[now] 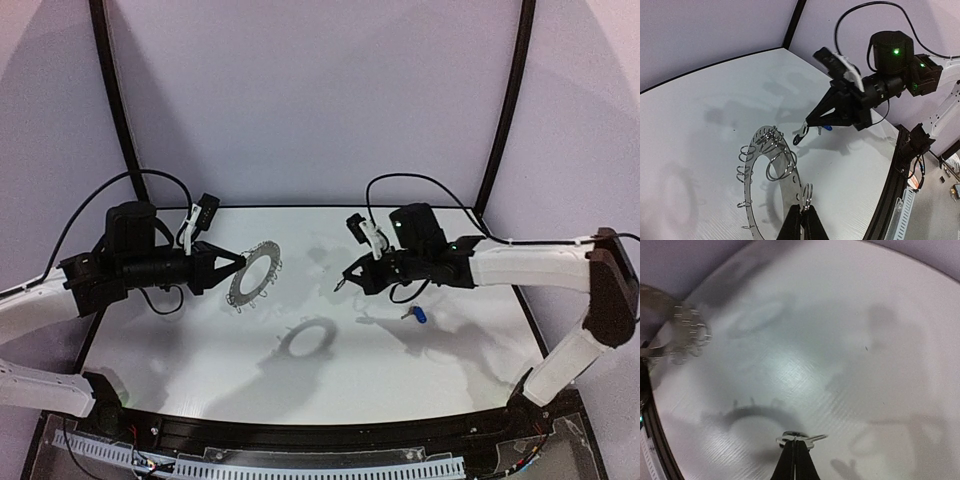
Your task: Put the keys on the keyring
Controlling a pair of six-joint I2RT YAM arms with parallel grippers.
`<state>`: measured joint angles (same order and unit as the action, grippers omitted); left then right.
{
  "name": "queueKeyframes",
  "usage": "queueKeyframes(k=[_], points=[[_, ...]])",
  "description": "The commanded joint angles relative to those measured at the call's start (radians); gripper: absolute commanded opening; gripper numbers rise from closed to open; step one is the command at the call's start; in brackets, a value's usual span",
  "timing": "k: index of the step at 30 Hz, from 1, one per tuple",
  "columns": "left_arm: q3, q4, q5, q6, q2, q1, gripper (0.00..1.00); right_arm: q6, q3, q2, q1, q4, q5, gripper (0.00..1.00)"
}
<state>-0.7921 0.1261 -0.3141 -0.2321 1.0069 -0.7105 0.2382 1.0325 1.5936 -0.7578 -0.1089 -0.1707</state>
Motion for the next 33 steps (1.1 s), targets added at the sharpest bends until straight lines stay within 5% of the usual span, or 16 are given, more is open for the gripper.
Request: queueKeyframes(k=[1,10,16,22,26,33], points=[[-0.024,-0.068,-0.08,0.02,0.011,0.0,0.01,-0.267,-0.143,-0.171,0.005,0.265,-0.289,0.0],[-0.125,-0.062,-0.272,0.031,0.114,0.0,0.01,-0.356,-0.078,-0.281,-0.01,0.227,-0.589,0.0],[-0.143,-0.117,-0.296,0.055,0.151,-0.027,0.01,-0.17,-0.021,-0.251,-0.03,0.33,-0.724,0.0],[-0.129,-0.208,-0.369,0.145,0.143,-0.046,0.01,-0.06,0.015,-0.194,-0.069,0.431,-0.745,0.0],[-0.129,-0.204,-0.495,0.319,0.139,-0.052,0.01,-0.153,0.052,-0.179,-0.111,0.343,-0.733,0.0],[-0.16,-0.165,-0.619,0.418,0.188,-0.051,0.01,-0.267,0.065,-0.181,-0.149,0.288,-0.635,0.0]])
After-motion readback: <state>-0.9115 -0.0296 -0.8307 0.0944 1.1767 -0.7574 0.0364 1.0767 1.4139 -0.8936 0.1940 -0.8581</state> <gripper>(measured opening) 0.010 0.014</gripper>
